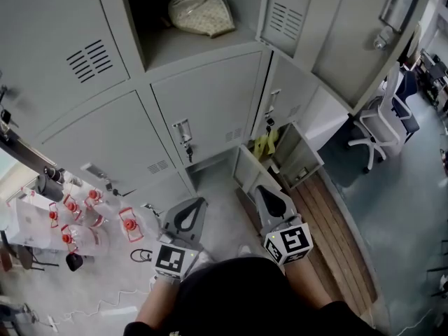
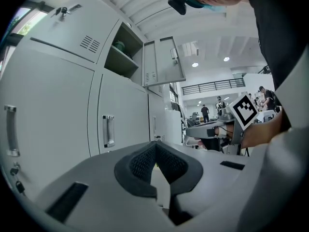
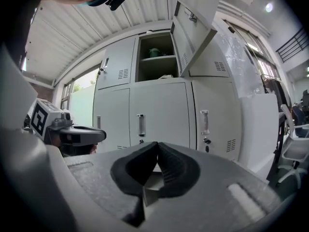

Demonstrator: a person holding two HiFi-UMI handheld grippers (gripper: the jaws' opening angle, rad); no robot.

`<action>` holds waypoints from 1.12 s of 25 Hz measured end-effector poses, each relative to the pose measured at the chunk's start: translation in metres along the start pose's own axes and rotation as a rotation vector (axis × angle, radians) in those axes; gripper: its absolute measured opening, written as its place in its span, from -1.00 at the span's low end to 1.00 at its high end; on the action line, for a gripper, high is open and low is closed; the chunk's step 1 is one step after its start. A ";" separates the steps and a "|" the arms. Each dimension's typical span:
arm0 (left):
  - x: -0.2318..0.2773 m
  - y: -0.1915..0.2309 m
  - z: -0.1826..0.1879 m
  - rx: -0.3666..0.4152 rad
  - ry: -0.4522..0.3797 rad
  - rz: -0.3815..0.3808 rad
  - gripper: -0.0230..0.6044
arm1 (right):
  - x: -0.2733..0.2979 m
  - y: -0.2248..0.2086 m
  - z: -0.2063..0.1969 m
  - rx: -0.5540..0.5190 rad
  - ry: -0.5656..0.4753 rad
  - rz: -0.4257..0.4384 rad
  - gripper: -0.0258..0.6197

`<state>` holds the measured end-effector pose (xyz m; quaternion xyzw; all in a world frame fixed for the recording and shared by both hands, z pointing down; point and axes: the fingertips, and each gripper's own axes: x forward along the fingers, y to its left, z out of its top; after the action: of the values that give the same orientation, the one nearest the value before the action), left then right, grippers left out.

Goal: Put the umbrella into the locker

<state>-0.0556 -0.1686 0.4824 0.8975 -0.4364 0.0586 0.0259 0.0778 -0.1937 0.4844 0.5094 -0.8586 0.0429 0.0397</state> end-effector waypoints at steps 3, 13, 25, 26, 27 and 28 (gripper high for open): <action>-0.002 -0.002 -0.009 -0.026 0.012 -0.009 -0.90 | -0.011 -0.003 -0.016 0.019 0.030 -0.007 -0.93; -0.007 -0.009 -0.032 -0.040 0.049 -0.024 -0.90 | -0.025 0.001 -0.048 0.019 0.106 -0.009 -0.93; -0.011 -0.007 -0.036 -0.049 0.057 -0.006 -0.89 | -0.018 0.010 -0.053 -0.042 0.134 0.035 -0.93; -0.010 -0.006 -0.036 -0.051 0.060 -0.004 -0.89 | -0.018 0.009 -0.053 -0.039 0.135 0.037 -0.93; -0.010 -0.006 -0.037 -0.052 0.062 -0.002 -0.89 | -0.017 0.009 -0.053 -0.036 0.136 0.037 -0.93; -0.010 -0.005 -0.037 -0.054 0.063 0.000 -0.90 | -0.017 0.008 -0.053 -0.032 0.136 0.038 -0.93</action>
<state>-0.0604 -0.1542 0.5181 0.8941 -0.4368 0.0752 0.0637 0.0799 -0.1691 0.5348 0.4882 -0.8639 0.0644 0.1054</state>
